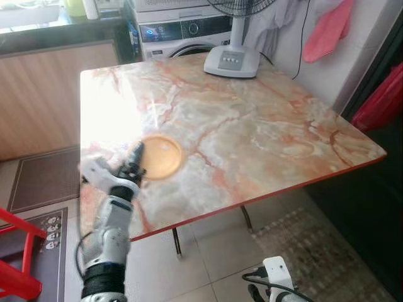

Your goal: Restocking fridge

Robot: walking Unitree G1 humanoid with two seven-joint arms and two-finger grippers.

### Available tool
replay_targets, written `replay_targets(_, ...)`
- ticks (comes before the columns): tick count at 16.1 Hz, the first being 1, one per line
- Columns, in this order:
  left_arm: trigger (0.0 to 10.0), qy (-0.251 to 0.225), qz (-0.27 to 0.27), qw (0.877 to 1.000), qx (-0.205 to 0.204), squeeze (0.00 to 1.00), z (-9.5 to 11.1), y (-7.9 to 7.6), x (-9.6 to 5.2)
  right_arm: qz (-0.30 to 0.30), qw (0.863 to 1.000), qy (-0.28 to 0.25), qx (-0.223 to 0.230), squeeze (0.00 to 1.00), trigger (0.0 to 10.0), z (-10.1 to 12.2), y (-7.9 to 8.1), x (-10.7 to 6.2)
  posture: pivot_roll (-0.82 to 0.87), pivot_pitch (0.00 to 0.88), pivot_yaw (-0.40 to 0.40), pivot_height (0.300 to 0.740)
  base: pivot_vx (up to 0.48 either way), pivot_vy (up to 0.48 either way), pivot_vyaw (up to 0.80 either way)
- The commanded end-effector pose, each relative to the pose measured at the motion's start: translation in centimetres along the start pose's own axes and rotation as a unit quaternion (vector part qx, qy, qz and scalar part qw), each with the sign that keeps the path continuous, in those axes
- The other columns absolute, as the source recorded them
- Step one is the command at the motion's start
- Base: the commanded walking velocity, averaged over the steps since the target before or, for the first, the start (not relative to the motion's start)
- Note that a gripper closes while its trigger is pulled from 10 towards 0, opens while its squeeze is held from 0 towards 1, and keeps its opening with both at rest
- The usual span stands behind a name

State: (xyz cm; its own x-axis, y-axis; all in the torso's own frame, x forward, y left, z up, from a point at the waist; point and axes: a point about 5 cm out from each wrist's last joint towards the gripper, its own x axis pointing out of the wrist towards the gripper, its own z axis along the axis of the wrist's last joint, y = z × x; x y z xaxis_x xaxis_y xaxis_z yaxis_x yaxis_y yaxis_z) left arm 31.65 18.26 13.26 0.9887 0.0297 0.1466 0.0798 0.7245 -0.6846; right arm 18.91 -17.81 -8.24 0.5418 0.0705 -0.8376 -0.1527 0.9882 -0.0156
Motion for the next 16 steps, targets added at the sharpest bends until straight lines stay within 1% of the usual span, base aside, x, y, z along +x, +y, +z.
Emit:
replay_targets(1,10.0,-0.020,0.010,1.000,0.001,0.00,1.3,0.3,-0.7,-0.006,1.000,-0.004,0.013,0.00,10.0,0.1,-0.2,0.0,0.05,0.000,-0.015,0.740,0.000,0.000,0.00)
replay_targets(3,10.0,-0.026,0.020,0.999,0.009,0.00,2.0,0.9,-1.3,-0.007,1.000,-0.005,0.014,0.00,10.0,0.1,-0.2,0.0,0.06,0.000,-0.015,0.740,0.000,0.000,0.00)
replay_targets(5,10.0,-0.036,0.036,0.999,0.021,0.00,2.6,1.4,-0.8,-0.007,1.000,-0.006,0.018,0.00,10.0,0.2,-0.2,0.0,0.06,0.000,-0.014,0.740,0.000,0.000,0.00)
replay_targets(7,10.0,-0.040,0.042,0.998,0.018,0.00,2.7,1.0,-0.4,-0.008,1.000,-0.005,0.020,0.00,10.0,0.1,-0.1,0.0,0.06,0.000,-0.002,0.740,0.000,0.000,0.00)
replay_targets(9,10.0,-0.029,0.033,0.999,0.024,0.00,2.5,0.4,-0.2,-0.011,1.000,-0.005,0.028,0.00,10.0,0.0,0.2,0.0,0.07,0.000,0.020,0.740,0.000,0.000,0.00)
replay_targets(12,10.0,-0.020,0.035,0.999,0.030,0.00,2.6,0.8,0.0,-0.007,0.999,-0.006,0.043,0.00,10.0,0.0,1.0,0.1,0.07,0.000,0.062,0.740,0.000,0.000,0.00)
replay_targets(16,10.0,-0.010,0.021,0.999,0.041,0.00,3.0,0.4,0.7,-0.003,0.998,-0.010,0.060,0.00,10.0,0.0,2.0,0.3,0.07,0.000,0.114,0.740,0.000,0.000,0.00)
